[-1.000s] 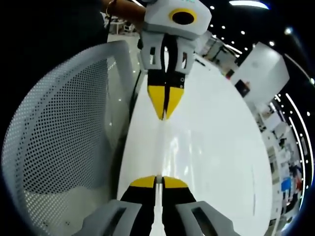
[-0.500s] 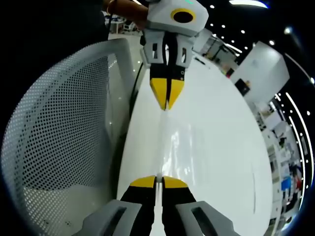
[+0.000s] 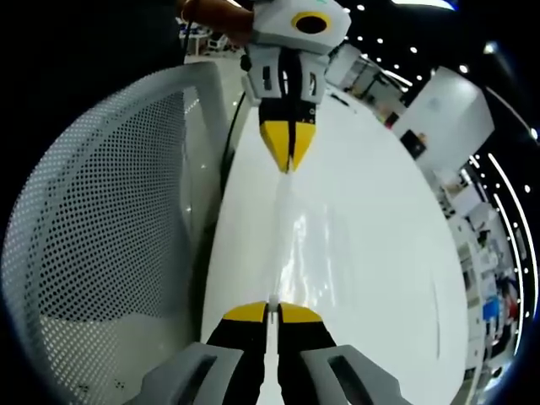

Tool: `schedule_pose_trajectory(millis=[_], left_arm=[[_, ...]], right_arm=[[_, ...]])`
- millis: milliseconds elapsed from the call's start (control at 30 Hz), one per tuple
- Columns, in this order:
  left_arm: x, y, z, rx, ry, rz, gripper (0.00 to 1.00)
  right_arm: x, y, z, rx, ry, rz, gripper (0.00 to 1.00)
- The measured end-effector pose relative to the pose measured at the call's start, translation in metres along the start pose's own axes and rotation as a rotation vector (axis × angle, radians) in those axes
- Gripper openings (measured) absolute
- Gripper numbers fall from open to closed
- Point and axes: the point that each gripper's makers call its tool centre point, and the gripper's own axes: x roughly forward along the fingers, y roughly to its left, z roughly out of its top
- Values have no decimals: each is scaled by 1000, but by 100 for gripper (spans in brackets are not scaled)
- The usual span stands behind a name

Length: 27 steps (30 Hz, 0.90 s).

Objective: Open the resealable bag by pulling the two sides of the seal apart until the entire bag opening is separated and visibly accessible.

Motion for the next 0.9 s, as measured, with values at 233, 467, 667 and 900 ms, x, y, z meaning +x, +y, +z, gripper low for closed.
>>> schedule_pose_trajectory(millis=[233, 467, 667, 900], left_arm=[[1, -3, 0, 21, 11, -6, 0], [-2, 2, -3, 58, 21, 20, 0], [-1, 2, -5, 78, 30, 25, 0], [0, 0, -3, 104, 32, 7, 0]], right_arm=[[3, -3, -2, 1, 22, -24, 0], [6, -12, 7, 41, 17, -82, 2], [4, -19, 20, 86, -17, -109, 4], [5, -22, 33, 79, -48, -110, 4]])
